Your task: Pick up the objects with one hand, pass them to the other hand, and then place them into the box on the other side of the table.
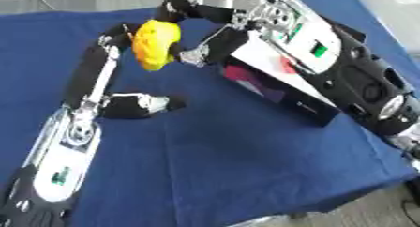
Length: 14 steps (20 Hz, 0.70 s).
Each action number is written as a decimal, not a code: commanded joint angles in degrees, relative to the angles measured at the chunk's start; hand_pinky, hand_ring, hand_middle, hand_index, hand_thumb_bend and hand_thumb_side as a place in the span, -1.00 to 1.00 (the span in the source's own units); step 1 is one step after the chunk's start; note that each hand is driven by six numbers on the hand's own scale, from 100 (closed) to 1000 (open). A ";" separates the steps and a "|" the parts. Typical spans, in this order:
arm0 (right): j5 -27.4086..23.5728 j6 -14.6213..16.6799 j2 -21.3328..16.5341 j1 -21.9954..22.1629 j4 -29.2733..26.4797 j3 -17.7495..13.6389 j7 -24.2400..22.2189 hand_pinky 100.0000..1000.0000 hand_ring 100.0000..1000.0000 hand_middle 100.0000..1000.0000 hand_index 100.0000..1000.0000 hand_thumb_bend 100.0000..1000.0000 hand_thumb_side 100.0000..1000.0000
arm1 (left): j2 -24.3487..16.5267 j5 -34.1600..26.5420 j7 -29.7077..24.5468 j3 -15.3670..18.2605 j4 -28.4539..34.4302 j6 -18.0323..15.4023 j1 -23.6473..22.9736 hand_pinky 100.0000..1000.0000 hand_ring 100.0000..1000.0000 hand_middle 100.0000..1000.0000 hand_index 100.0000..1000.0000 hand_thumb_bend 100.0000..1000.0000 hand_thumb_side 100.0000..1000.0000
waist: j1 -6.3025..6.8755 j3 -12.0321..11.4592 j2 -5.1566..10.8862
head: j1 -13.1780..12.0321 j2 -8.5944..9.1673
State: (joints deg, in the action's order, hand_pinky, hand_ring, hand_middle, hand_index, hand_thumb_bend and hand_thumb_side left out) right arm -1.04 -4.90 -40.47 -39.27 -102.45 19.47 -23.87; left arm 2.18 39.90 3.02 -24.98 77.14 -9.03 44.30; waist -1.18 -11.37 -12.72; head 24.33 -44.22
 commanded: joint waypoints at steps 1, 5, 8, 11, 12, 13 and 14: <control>-0.62 -0.02 -2.11 -0.50 -1.17 -1.23 0.58 0.81 0.73 0.40 0.32 -1.00 -0.90 | 0.17 0.72 0.06 0.11 1.20 0.34 0.99 0.52 0.46 0.42 0.67 0.92 0.58 | -0.49 0.19 0.46 | 0.03 0.10; -0.62 0.15 -2.49 0.04 -1.47 -1.40 0.70 0.81 0.73 0.40 0.32 -1.00 -0.90 | 0.06 1.88 1.42 0.82 0.38 2.64 0.65 0.51 0.45 0.41 0.66 0.79 0.69 | -0.47 0.54 0.64 | -0.13 0.10; -0.81 0.15 -2.73 0.45 -1.86 -1.57 0.81 0.81 0.73 0.40 0.32 -1.00 -0.91 | 0.14 2.94 3.16 1.51 -0.83 5.35 0.42 0.52 0.46 0.42 0.66 0.74 0.79 | -0.42 0.79 0.84 | -0.35 0.10; -1.24 0.07 -3.04 0.87 -2.35 -1.80 0.99 0.81 0.73 0.40 0.32 -1.00 -0.91 | 0.30 2.65 4.21 1.49 -1.53 7.99 0.29 0.51 0.46 0.42 0.66 0.68 0.78 | -0.37 1.09 1.08 | -0.50 0.10; -1.40 0.04 -3.18 1.04 -2.51 -1.91 1.09 0.81 0.73 0.40 0.32 -1.00 -0.91 | 0.25 2.52 4.18 1.29 -1.48 8.68 0.24 0.51 0.46 0.42 0.66 0.67 0.77 | -0.34 1.21 1.18 | -0.56 0.10; -1.59 0.02 -3.40 1.27 -2.67 -2.06 1.23 0.81 0.73 0.40 0.32 -1.00 -0.91 | 0.13 2.43 4.11 1.16 -1.36 9.23 0.12 0.51 0.46 0.42 0.66 0.64 0.76 | -0.32 1.38 1.33 | -0.65 0.10; -1.78 -0.01 -3.64 1.50 -2.85 -2.21 1.37 0.81 0.73 0.40 0.32 -1.00 -0.91 | 0.00 2.37 4.05 1.09 -1.23 9.58 0.00 0.51 0.45 0.42 0.66 0.63 0.74 | -0.30 1.54 1.45 | -0.74 0.10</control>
State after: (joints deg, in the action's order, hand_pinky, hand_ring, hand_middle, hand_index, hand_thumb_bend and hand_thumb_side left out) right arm -2.32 -4.90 -42.13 -37.14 -104.22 18.37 -22.85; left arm 2.13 42.35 6.95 -23.87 75.08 -0.20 43.63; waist -1.18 -9.83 -12.64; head 23.77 -44.22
